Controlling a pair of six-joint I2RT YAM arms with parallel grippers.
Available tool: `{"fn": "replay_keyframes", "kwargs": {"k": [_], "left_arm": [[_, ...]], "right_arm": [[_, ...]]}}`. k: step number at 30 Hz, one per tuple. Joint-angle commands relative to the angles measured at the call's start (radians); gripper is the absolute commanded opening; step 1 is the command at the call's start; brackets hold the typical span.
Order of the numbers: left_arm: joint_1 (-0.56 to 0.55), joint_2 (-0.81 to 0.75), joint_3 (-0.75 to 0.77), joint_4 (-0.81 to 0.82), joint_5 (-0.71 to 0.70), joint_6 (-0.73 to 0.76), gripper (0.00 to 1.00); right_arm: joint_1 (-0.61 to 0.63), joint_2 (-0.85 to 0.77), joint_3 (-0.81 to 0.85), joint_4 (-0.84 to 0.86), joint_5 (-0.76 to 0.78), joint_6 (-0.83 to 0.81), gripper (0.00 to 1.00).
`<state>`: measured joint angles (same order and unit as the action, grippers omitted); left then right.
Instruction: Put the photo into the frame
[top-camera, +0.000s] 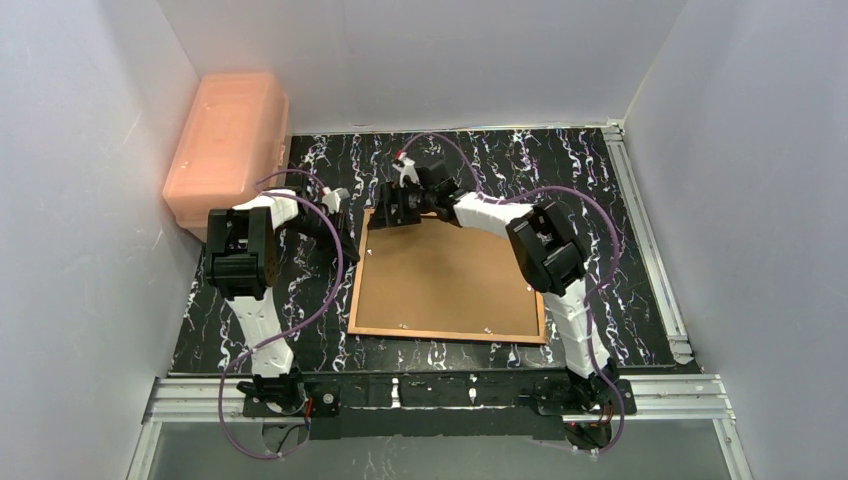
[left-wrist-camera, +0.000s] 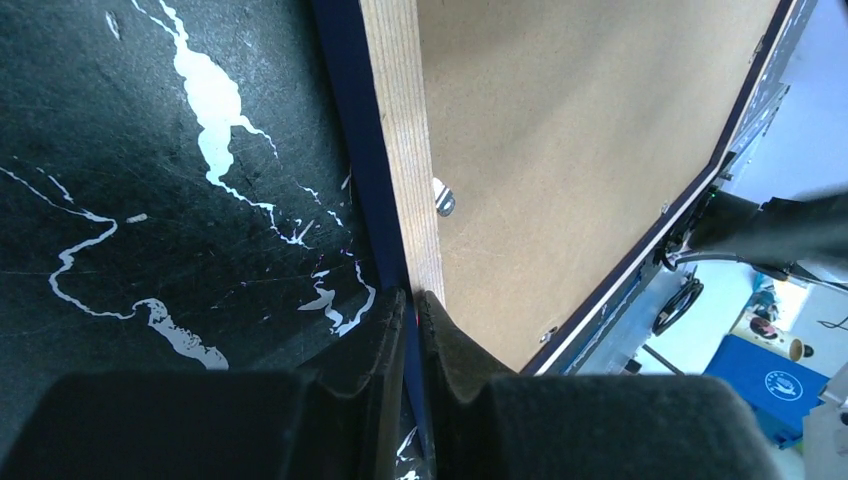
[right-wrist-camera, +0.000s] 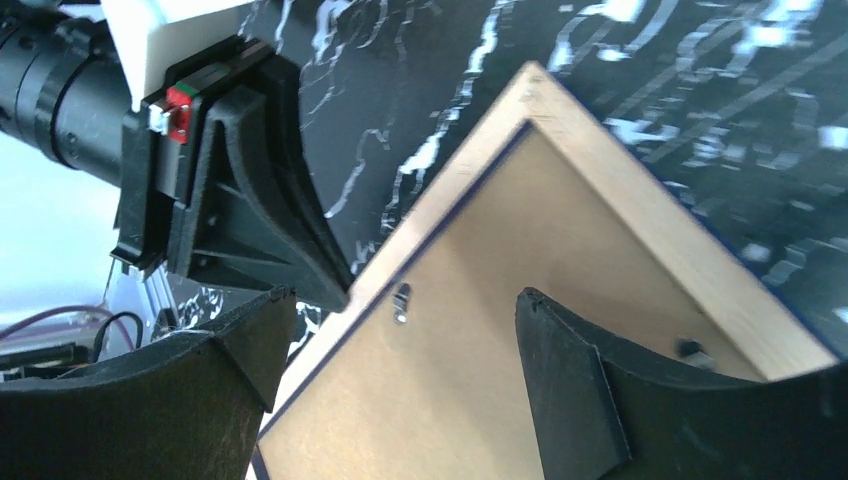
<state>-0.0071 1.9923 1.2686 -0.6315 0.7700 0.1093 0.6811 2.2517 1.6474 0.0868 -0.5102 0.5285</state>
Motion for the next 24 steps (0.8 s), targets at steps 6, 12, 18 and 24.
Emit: {"fn": "replay_keyframes", "kwargs": {"k": [6, 12, 18, 24], "left_arm": [[0.006, 0.04, -0.032, 0.015, -0.005, 0.001, 0.08], [0.006, 0.043, -0.038, 0.018, -0.011, 0.003, 0.07], [0.006, 0.042, -0.042, 0.02, -0.015, 0.007, 0.07], [0.006, 0.037, -0.049, 0.023, -0.018, 0.006, 0.06]], "right_arm": [[0.074, 0.034, 0.067, 0.06, -0.079, -0.029, 0.87], [0.088, 0.033, 0.05, 0.023, -0.091, -0.06, 0.86], [0.093, 0.039, 0.031, 0.01, -0.079, -0.081, 0.86], [0.101, 0.054, 0.034, 0.002, -0.078, -0.084, 0.87]]}}
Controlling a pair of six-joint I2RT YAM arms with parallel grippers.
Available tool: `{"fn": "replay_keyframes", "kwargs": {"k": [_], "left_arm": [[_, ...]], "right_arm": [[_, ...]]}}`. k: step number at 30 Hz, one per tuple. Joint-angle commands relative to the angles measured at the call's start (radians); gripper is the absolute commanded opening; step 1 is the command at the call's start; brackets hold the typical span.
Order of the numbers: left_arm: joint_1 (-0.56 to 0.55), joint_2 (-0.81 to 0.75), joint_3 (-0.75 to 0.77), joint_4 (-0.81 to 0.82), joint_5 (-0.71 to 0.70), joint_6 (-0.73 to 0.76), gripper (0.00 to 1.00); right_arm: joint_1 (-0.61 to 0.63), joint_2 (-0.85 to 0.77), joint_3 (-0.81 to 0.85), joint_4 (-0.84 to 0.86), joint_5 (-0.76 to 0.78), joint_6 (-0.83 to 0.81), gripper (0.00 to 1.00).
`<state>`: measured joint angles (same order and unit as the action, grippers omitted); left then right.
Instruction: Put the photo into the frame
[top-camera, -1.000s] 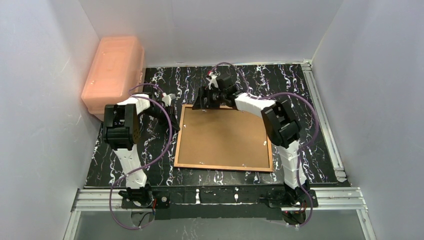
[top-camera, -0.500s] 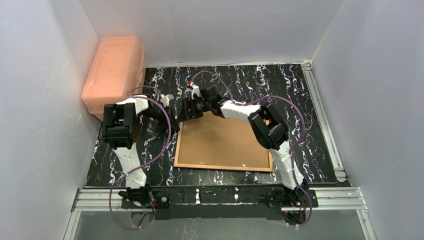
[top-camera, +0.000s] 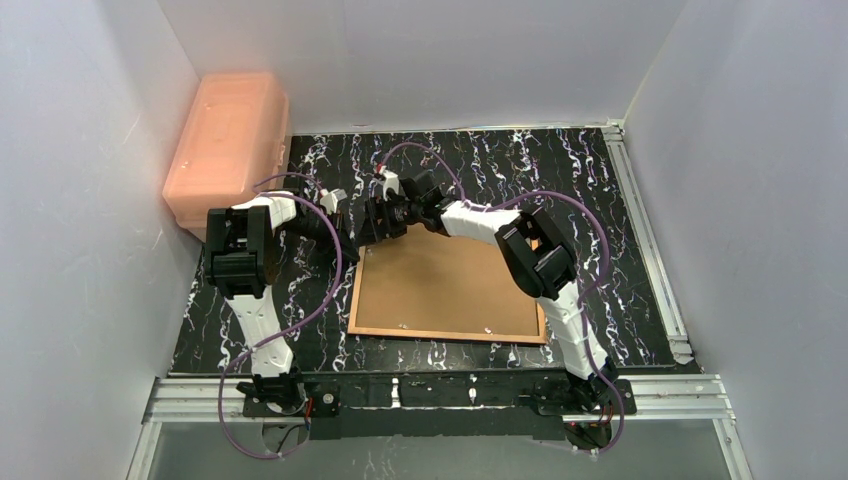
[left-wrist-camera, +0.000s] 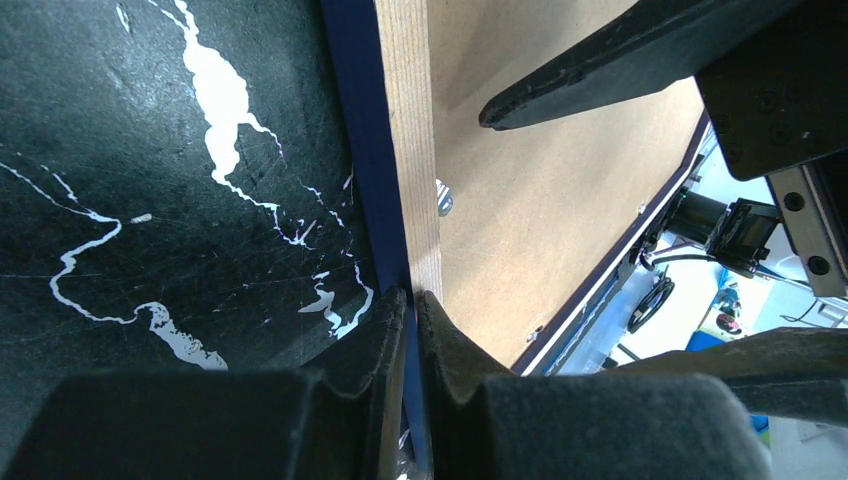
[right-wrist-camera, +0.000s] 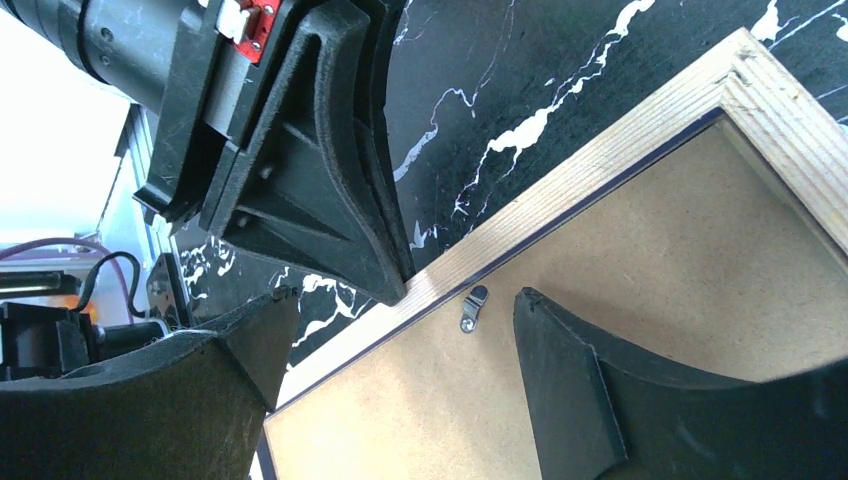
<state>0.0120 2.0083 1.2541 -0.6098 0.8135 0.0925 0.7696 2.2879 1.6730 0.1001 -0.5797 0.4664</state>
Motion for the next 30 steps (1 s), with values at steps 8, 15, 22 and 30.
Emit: {"fn": "replay_keyframes", "kwargs": {"k": [8, 15, 22, 30], "left_arm": [[-0.014, 0.011, -0.039, 0.004, -0.078, 0.029, 0.06], [-0.014, 0.005, -0.042, 0.007, -0.084, 0.032, 0.06], [-0.014, 0.001, -0.049, 0.012, -0.075, 0.034, 0.06], [-0.014, -0.004, -0.048, 0.016, -0.077, 0.033, 0.05]], "right_arm": [[0.029, 0.02, -0.003, -0.025, 0.002, -0.024, 0.87], [0.038, 0.028, 0.001, -0.033, -0.003, -0.023, 0.87], [0.045, 0.01, -0.03, -0.047, 0.007, -0.029, 0.86], [0.055, 0.028, -0.021, -0.035, -0.029, -0.017, 0.85]]}}
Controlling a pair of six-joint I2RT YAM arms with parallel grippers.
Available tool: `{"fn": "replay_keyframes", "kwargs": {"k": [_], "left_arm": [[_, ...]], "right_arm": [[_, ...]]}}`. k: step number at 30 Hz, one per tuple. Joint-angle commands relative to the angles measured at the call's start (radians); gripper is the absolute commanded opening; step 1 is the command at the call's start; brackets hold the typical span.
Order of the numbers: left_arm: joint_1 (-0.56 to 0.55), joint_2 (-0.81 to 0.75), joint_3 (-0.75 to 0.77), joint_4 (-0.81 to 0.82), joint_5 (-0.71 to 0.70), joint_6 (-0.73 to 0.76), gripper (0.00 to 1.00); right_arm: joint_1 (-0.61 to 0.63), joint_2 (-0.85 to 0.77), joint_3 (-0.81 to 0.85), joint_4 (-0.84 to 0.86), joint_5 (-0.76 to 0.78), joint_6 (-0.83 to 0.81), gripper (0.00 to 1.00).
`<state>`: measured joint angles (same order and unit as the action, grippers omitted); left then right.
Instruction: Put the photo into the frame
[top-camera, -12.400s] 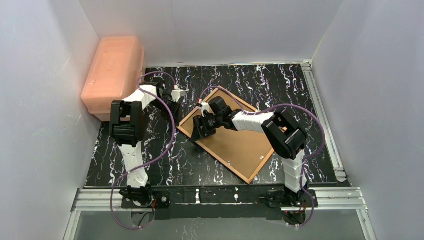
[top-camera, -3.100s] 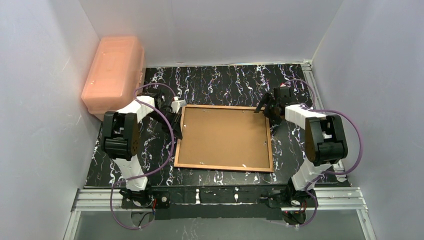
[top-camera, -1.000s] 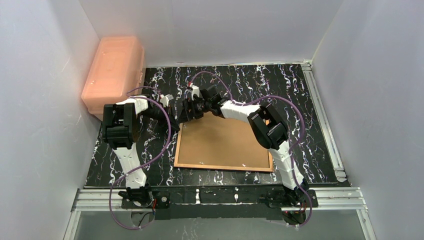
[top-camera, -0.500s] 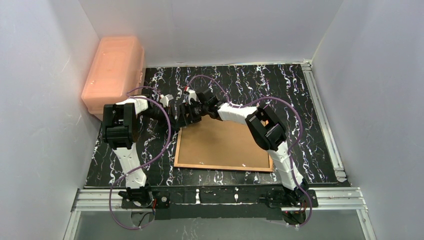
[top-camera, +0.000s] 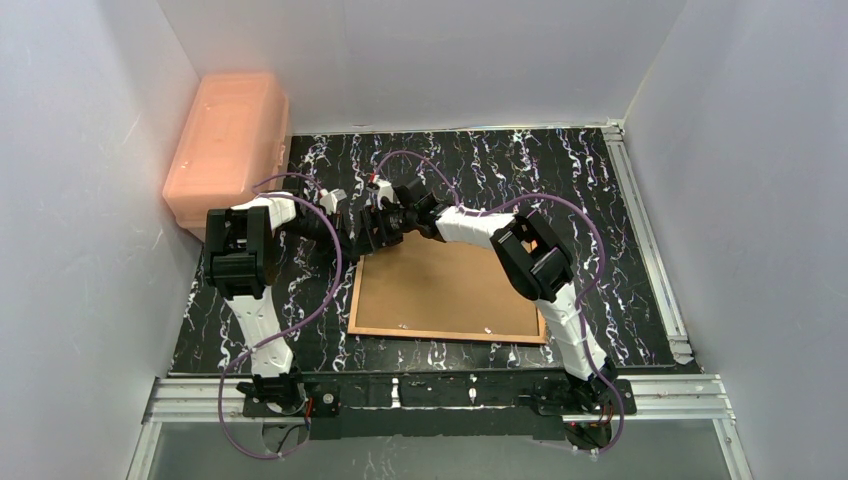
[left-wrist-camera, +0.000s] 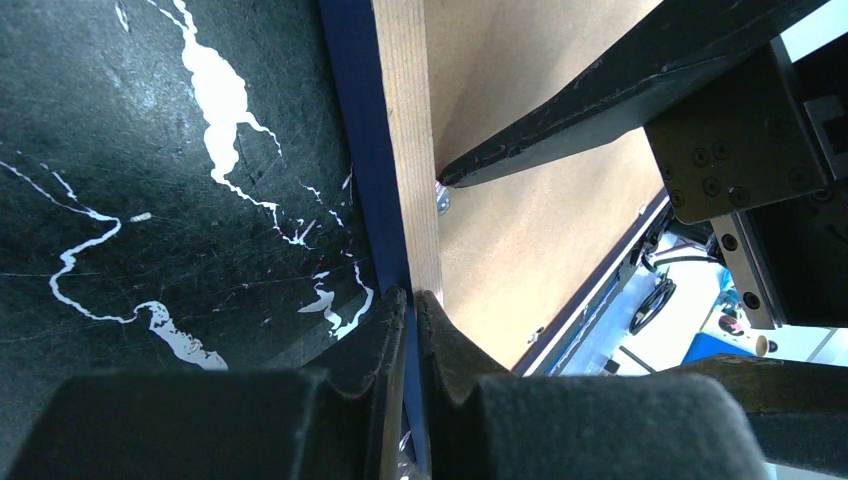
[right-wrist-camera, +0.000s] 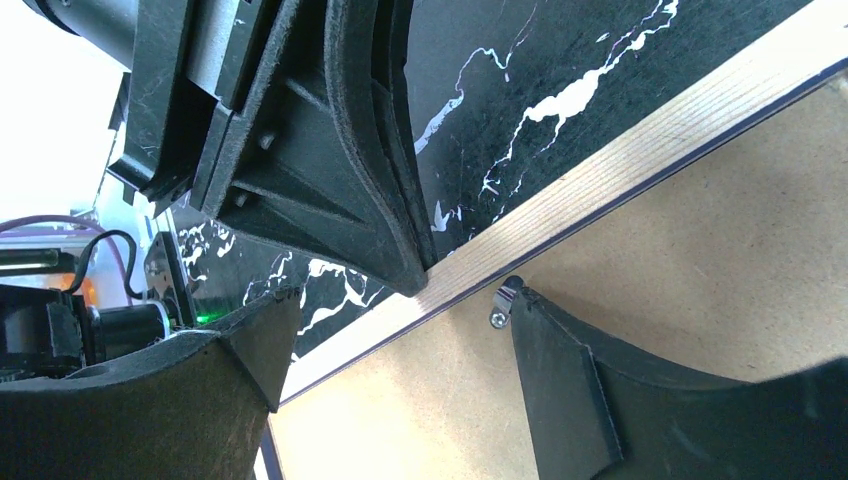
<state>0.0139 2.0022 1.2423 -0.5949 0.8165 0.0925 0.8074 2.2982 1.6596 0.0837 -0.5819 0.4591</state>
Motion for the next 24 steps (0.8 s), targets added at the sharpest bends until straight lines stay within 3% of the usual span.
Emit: {"fn": "replay_keyframes", "kwargs": {"k": [1, 24], "left_arm": [[-0.015, 0.0, -0.037, 0.001, -0.079, 0.032, 0.05], [-0.015, -0.008, -0.038, 0.0, -0.088, 0.042, 0.05]], "right_arm": [[0.017, 0.021, -0.004, -0.017, -0.032, -0.01, 0.85], [0.018, 0.103, 0.096, -0.074, -0.181, -0.059, 0.81]]}}
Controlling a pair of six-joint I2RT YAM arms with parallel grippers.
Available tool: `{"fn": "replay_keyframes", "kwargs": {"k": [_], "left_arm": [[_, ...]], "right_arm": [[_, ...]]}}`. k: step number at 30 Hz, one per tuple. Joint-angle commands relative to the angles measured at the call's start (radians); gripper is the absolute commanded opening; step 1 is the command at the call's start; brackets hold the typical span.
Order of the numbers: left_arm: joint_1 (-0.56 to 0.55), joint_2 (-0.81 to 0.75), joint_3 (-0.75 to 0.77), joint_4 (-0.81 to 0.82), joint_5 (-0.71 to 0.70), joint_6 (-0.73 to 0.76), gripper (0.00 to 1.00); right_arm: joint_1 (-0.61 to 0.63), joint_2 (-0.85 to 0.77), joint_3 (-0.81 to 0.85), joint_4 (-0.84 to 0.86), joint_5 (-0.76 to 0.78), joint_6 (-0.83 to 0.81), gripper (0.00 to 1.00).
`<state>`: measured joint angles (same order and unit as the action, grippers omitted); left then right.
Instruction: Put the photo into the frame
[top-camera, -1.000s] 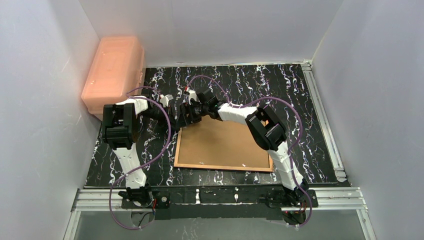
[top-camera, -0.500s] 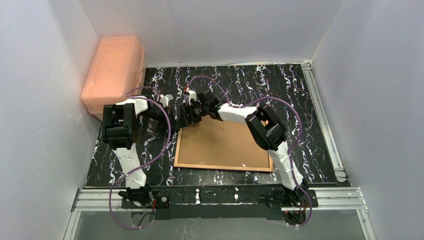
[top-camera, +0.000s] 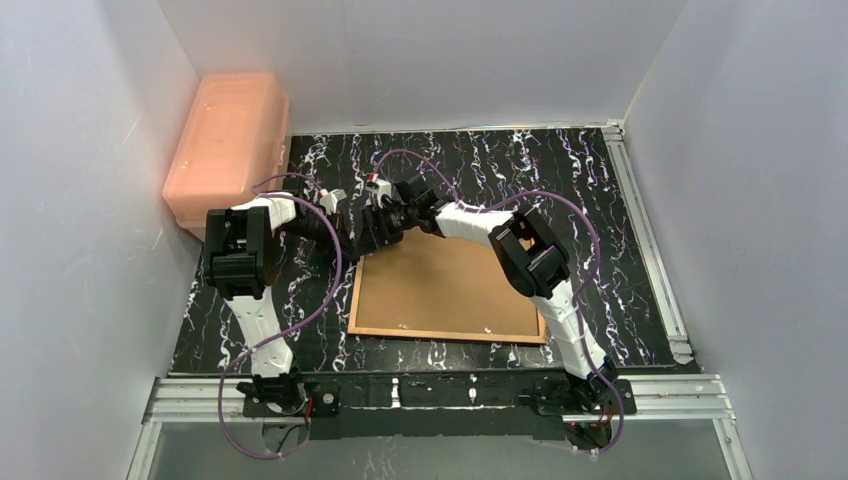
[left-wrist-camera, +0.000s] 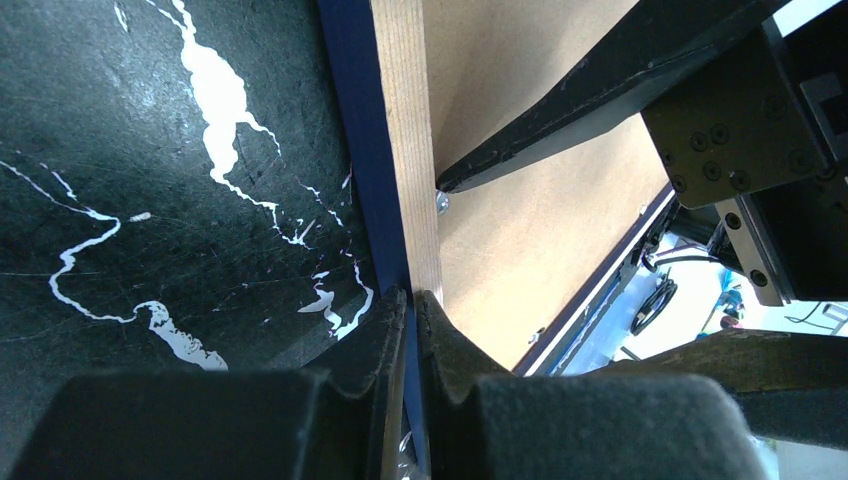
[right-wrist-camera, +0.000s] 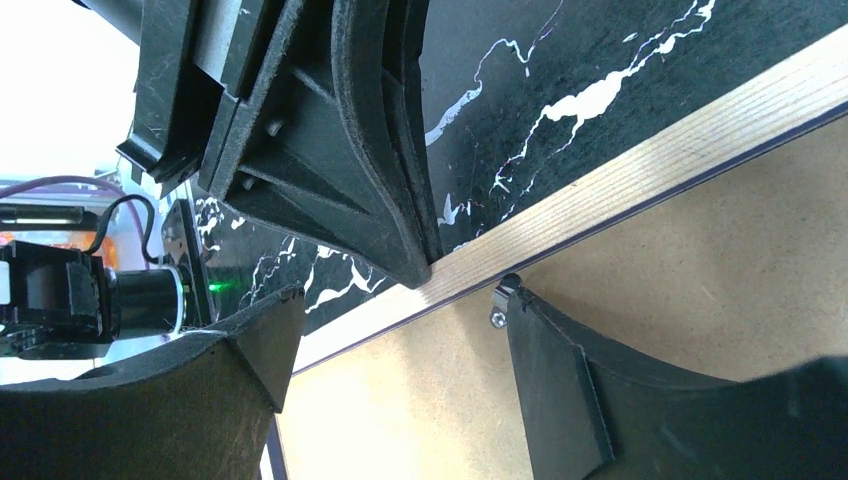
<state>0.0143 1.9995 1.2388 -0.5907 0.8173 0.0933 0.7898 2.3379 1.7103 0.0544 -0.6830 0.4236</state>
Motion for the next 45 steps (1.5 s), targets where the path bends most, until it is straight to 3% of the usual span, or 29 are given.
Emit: {"fn": "replay_keyframes", "kwargs": {"k": [1, 35, 39, 45], "left_arm": [[-0.016, -0.006, -0.034, -0.003, -0.089, 0.042, 0.05], [-0.016, 0.002, -0.033, -0.005, -0.08, 0.066, 0.04], [-0.016, 0.005, -0.033, -0.006, -0.077, 0.066, 0.04], [-0.016, 0.007, -0.032, -0.01, -0.076, 0.073, 0.04]], "right_arm": [[0.034, 0.07, 0.052, -0.05, -0.087, -0.027, 0.81], [0.071, 0.104, 0.026, -0.024, -0.163, 0.004, 0.79], [0.074, 0.118, 0.054, -0.053, -0.181, -0.036, 0.79], [0.091, 0.134, 0.121, -0.23, -0.144, -0.162, 0.78]]}}
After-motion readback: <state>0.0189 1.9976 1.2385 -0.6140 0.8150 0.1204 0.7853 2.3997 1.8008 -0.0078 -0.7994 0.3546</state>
